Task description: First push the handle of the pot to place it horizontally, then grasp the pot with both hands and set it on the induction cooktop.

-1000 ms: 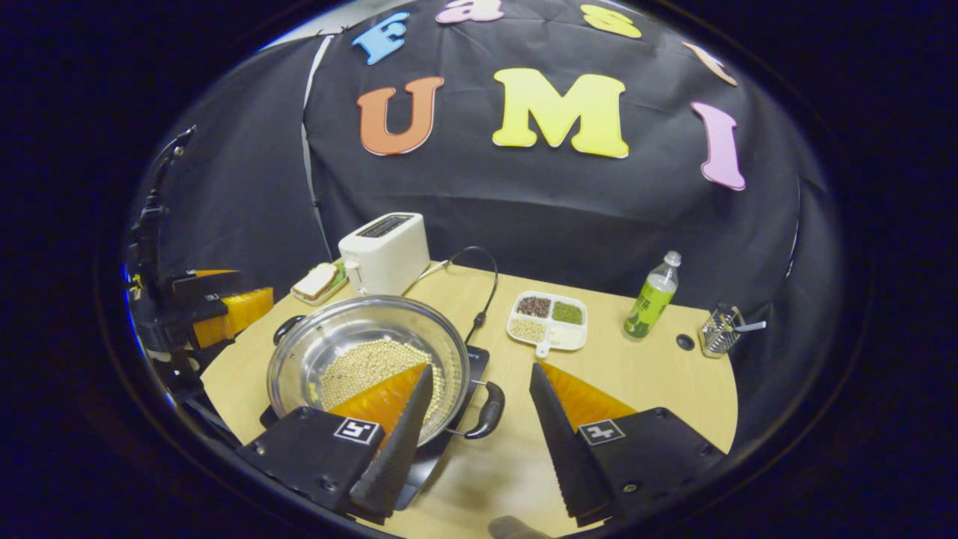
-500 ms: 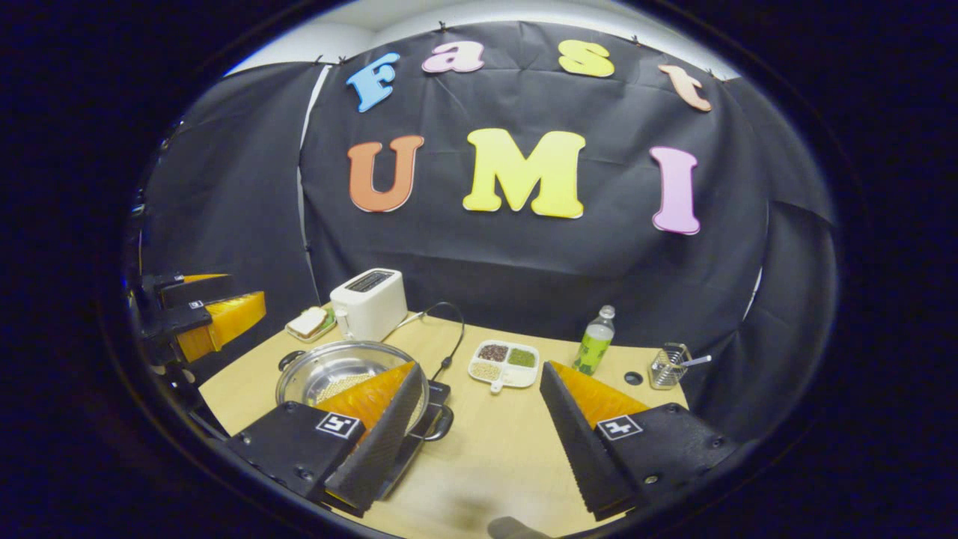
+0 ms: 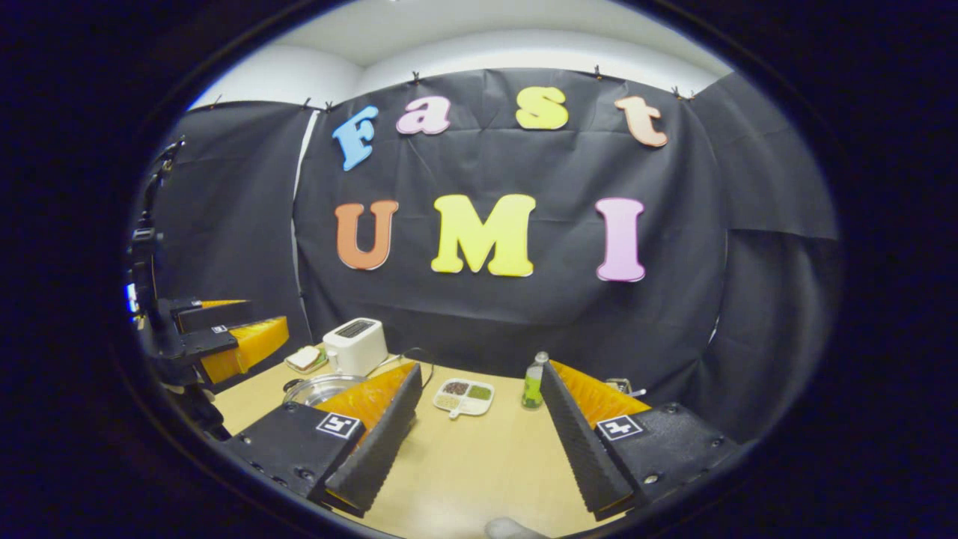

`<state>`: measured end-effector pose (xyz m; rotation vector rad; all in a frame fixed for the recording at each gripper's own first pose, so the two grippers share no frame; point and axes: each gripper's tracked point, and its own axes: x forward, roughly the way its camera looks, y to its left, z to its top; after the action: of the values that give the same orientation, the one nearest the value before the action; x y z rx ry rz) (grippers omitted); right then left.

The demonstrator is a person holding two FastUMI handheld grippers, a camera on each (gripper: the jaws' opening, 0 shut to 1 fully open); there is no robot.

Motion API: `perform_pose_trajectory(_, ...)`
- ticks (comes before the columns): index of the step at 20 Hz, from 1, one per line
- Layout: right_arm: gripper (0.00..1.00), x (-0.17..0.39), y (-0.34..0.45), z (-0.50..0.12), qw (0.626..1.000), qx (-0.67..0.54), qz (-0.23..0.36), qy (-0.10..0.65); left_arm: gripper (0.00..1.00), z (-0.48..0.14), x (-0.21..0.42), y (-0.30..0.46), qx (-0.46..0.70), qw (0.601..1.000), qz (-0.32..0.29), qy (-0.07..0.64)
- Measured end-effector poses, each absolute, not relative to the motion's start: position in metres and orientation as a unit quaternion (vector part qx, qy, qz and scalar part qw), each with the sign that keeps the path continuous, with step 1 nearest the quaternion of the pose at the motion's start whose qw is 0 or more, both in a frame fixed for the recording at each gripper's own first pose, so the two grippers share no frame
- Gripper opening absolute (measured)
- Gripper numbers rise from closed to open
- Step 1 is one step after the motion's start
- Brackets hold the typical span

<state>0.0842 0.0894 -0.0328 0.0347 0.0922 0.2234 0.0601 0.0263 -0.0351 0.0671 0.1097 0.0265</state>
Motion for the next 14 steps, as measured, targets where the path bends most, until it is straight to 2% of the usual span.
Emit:
perform_pose_trajectory(7, 1.0, 0.047, -0.012, -0.011, 0.997, 0.035, 0.074, 0.011, 0.96, 0.012, 0.028, -0.046, 0.049, 0.999, 0.007, 0.012)
perform_pose_trajectory(14, 1.0, 0.018, -0.091, -0.003, 0.998, 0.053, 0.03, -0.015, 0.96, 0.038, -0.007, -0.085, 0.05, 0.998, 0.02, -0.015)
